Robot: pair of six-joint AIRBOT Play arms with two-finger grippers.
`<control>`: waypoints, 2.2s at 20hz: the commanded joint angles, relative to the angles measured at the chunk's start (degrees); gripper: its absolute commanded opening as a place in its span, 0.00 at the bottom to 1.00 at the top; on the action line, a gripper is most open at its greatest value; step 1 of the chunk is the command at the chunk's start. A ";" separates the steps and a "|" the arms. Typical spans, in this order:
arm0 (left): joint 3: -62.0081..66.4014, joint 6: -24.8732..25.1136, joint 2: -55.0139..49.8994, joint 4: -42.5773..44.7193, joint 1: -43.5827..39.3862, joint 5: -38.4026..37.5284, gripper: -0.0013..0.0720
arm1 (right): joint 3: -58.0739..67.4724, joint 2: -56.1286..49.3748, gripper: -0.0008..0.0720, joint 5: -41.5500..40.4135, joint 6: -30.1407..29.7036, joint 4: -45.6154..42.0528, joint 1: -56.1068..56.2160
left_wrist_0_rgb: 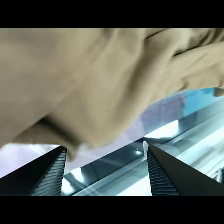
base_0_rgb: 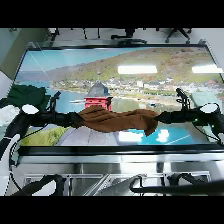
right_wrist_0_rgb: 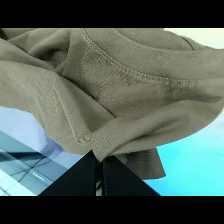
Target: Fold the shirts.
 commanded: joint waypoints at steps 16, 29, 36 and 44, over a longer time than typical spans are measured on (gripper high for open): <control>-4.90 2.03 -4.79 -5.68 2.05 8.90 0.74 | -0.02 0.00 0.04 -0.44 -0.22 0.20 0.04; -0.09 -1.73 1.11 1.33 11.74 -6.80 0.74 | -0.02 0.00 0.04 -0.46 -0.42 0.22 0.04; -10.19 -0.55 -2.25 -5.46 4.04 5.27 0.74 | -0.02 0.00 0.04 -0.46 -0.39 0.22 0.04; -3.54 0.96 -7.72 -10.67 -2.29 16.15 0.74 | -0.02 -0.02 0.04 -0.46 -0.37 0.22 0.04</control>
